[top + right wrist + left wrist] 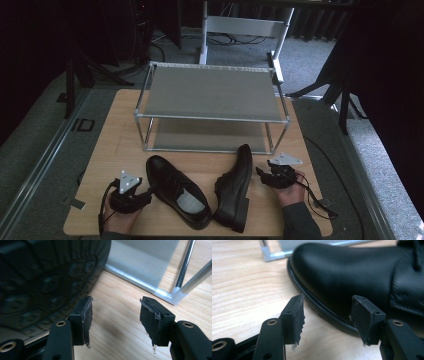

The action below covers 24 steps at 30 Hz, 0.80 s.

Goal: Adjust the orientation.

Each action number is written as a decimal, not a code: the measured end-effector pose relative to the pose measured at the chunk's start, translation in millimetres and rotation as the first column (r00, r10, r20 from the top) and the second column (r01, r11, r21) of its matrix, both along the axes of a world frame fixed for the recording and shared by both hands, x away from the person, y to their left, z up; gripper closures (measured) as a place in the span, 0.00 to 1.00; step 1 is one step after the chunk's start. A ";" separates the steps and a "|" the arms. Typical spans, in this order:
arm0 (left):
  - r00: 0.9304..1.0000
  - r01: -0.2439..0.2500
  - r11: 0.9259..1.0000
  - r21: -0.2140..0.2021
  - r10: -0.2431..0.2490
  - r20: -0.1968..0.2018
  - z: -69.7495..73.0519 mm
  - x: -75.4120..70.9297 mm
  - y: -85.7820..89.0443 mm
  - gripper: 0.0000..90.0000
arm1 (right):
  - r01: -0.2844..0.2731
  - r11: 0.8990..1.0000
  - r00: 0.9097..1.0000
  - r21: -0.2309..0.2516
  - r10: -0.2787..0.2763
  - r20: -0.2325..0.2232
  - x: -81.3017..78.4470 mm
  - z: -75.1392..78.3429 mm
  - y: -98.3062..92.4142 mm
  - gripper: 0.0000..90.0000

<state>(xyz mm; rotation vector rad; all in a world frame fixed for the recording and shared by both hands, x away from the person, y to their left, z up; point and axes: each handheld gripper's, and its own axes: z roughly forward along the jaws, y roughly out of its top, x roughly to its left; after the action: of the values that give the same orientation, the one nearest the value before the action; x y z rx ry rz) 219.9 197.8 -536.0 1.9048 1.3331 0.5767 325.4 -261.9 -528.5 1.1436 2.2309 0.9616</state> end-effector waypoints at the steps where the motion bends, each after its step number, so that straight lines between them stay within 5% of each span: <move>1: 1.000 0.007 1.000 0.003 -0.007 -0.004 -1.0 -2.3 -1.8 0.50 | -0.003 1.000 1.000 -0.002 0.003 0.005 -0.8 1.8 0.4 0.47; 7: 0.998 0.065 0.997 0.044 -0.063 -0.026 -6.3 -12.1 -12.5 0.50 | -0.001 1.000 1.000 -0.006 0.001 0.016 -3.7 7.0 0.5 0.47; 17: 0.993 0.101 0.995 0.029 -0.099 -0.062 -8.9 -11.5 -14.3 0.59 | -0.022 1.000 0.999 0.007 0.021 0.046 -11.0 23.9 1.7 0.46; 24: 0.979 0.186 0.982 0.043 -0.181 -0.097 -14.4 -20.3 -26.9 0.59 | -0.038 0.999 0.997 0.013 0.037 0.068 -18.6 36.6 4.0 0.46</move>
<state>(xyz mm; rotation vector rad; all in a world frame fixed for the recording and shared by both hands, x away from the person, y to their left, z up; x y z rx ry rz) 199.6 170.9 -550.4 2.0923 1.1925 0.4378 306.8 -257.9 -491.9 1.0626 2.2022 1.0185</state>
